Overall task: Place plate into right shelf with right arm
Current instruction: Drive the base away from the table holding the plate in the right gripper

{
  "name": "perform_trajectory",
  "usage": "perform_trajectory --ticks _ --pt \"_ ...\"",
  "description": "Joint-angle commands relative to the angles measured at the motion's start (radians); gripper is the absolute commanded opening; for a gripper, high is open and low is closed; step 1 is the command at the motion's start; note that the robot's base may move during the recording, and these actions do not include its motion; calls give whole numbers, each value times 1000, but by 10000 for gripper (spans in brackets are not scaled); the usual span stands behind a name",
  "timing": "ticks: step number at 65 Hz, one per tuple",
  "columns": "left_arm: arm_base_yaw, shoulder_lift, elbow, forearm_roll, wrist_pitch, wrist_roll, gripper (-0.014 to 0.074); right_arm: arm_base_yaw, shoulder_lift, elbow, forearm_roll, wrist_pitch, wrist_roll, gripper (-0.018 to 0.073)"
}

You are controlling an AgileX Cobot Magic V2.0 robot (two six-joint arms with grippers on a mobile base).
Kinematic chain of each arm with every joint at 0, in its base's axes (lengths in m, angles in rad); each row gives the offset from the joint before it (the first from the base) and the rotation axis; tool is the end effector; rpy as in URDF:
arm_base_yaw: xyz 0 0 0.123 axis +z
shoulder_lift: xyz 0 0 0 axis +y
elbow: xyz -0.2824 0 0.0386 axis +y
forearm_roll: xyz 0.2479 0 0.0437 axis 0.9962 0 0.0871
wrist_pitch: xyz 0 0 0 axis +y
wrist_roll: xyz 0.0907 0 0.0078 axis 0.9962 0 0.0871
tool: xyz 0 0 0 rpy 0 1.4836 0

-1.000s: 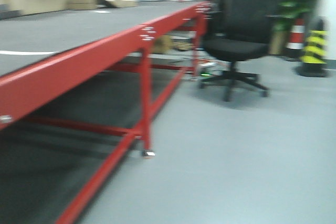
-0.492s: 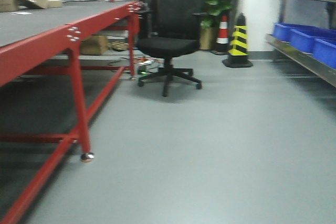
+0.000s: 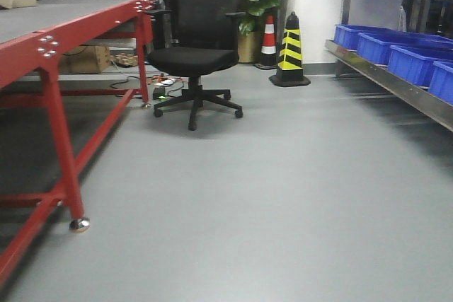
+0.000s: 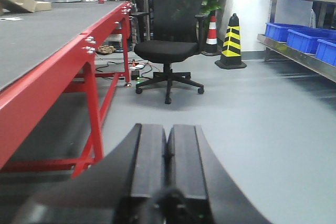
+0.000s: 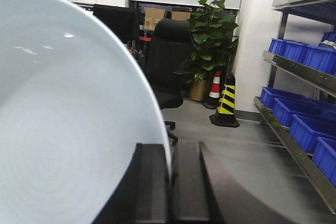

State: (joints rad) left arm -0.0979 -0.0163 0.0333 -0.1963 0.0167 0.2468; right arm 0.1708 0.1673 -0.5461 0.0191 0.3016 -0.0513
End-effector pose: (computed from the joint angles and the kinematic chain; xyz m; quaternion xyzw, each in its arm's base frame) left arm 0.0562 -0.0058 0.2012 0.0522 0.6858 -0.0183 0.7256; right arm 0.0314 0.0059 0.3551 -0.0680 0.6431 0.0543 0.7609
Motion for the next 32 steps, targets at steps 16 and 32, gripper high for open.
perform_trajectory --ticks 16,32 --pt "1 -7 8 -2 -84 -2 -47 -3 15 -31 -3 -101 -3 55" --pt "1 -7 8 -2 -84 -2 -47 -3 15 -31 -3 -101 -3 55"
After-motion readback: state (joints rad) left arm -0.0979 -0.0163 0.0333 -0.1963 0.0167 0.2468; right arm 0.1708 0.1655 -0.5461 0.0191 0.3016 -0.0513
